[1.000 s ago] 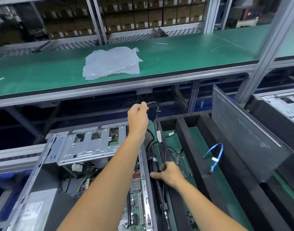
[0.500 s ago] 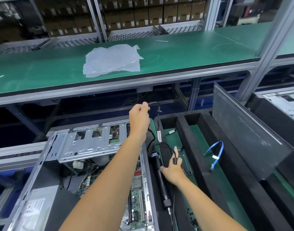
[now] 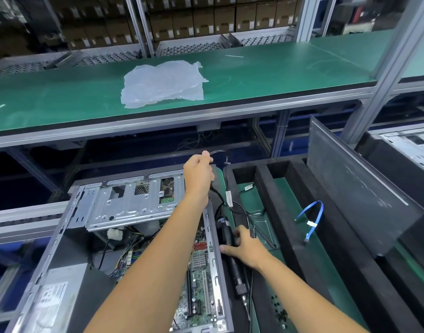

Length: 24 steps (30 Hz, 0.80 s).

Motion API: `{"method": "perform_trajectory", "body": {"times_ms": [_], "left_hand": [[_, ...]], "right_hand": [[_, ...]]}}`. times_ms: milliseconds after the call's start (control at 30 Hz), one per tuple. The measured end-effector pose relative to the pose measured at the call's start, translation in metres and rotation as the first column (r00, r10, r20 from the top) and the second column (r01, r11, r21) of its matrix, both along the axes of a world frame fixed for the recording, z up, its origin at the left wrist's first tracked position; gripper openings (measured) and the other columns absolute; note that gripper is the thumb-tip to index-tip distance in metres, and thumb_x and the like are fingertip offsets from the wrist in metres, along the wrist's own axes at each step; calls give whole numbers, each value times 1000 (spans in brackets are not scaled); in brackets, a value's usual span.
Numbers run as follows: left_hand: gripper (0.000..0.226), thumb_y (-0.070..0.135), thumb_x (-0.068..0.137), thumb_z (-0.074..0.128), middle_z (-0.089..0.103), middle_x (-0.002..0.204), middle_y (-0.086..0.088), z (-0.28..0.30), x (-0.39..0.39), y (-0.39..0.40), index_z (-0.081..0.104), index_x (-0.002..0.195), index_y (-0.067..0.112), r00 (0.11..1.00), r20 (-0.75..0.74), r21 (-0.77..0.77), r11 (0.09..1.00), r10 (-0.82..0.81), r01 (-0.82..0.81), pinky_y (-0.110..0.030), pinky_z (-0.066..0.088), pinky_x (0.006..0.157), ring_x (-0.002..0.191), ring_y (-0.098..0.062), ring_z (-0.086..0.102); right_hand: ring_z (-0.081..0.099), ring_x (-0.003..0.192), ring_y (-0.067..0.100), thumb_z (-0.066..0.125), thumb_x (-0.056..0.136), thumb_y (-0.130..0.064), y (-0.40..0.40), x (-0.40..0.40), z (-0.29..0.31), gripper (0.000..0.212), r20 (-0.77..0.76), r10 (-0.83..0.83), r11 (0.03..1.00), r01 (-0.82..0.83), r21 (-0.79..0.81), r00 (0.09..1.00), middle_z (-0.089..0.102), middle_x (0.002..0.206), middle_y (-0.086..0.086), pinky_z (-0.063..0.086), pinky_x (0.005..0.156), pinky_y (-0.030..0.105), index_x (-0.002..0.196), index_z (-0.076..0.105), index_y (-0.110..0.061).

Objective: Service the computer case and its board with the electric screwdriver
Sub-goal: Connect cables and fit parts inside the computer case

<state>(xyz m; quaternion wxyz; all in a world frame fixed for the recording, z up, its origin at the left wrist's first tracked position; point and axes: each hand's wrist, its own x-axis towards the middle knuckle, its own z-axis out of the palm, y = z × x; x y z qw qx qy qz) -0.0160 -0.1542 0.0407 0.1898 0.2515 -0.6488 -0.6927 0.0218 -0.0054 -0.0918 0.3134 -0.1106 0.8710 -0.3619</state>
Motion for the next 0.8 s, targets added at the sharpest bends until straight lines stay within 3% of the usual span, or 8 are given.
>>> {"method": "perform_trajectory", "body": {"times_ms": [67, 133, 267, 367, 433, 567, 700, 800], "left_hand": [[28, 28, 101, 44, 33, 43, 10, -2, 0, -3, 55, 80, 12, 1000, 2, 24, 1000, 8, -8, -27, 36, 57, 45, -9, 31], [28, 27, 101, 43, 31, 44, 9, -3, 0, -6, 54, 80, 11, 1000, 1, 47, 999, 9, -9, -24, 31, 52, 44, -9, 30], [27, 27, 100, 43, 31, 43, 8, -3, -1, -10, 53, 81, 11, 1000, -6, 74, 997, -10, 11, -25, 31, 49, 44, -10, 31], [27, 27, 100, 45, 31, 44, 7, -1, -3, -13, 54, 80, 12, 1000, -20, 91, 996, -11, 13, -24, 31, 48, 43, -10, 31], [26, 26, 99, 46, 32, 44, 7, 1, -5, -15, 54, 80, 11, 1000, -26, 99, 995, -6, 8, -24, 31, 46, 41, -10, 32], [25, 25, 99, 46, 33, 44, 6, 1, -5, -16, 54, 80, 11, 1000, -30, 109, 994, -7, 10, -23, 31, 44, 41, -10, 32], [25, 26, 99, 46, 33, 43, 7, 2, -2, -14, 54, 81, 11, 999, -35, 107, 994, -18, 22, -22, 32, 43, 40, -10, 32], [25, 26, 99, 45, 33, 43, 7, 6, -1, -14, 54, 81, 11, 999, -43, 115, 993, -22, 26, -22, 32, 44, 40, -9, 32]], "right_hand": [[54, 86, 8, 84, 74, -46, 2, -5, 4, 59, 54, -28, 999, 29, -22, 998, 55, 99, -6, 39, 66, 20, 112, 48, -20], [53, 78, 8, 88, 70, -39, 1, -11, 6, 52, 95, -56, 998, 59, -26, 994, 55, 92, -6, 40, 62, 20, 97, 49, -18], [53, 78, 18, 82, 75, -33, -4, -11, 8, 42, 65, -39, 999, 37, 35, 997, 57, 91, 4, 48, 72, 32, 99, 58, -8], [50, 68, 12, 81, 78, -24, -5, -8, 8, 44, 165, -144, 974, 169, -152, 976, 53, 81, 1, 47, 62, 24, 107, 57, 0], [53, 61, 12, 80, 81, -15, -7, -7, 9, 30, 273, -198, 927, 270, -259, 941, 58, 81, 3, 47, 60, 23, 101, 60, -4], [61, 83, 22, 79, 84, -19, -11, -3, 10, 36, 204, -243, 930, 288, -230, 948, 64, 98, 11, 46, 70, 29, 107, 63, 2], [55, 76, 14, 77, 85, -35, -14, -2, 13, 35, 113, -218, 968, 229, -100, 969, 61, 98, 5, 46, 65, 27, 97, 55, -10], [55, 96, 17, 71, 89, -44, -13, -2, 11, 48, 118, -141, 987, 149, -56, 983, 57, 108, 1, 40, 77, 28, 119, 48, -15]]}}
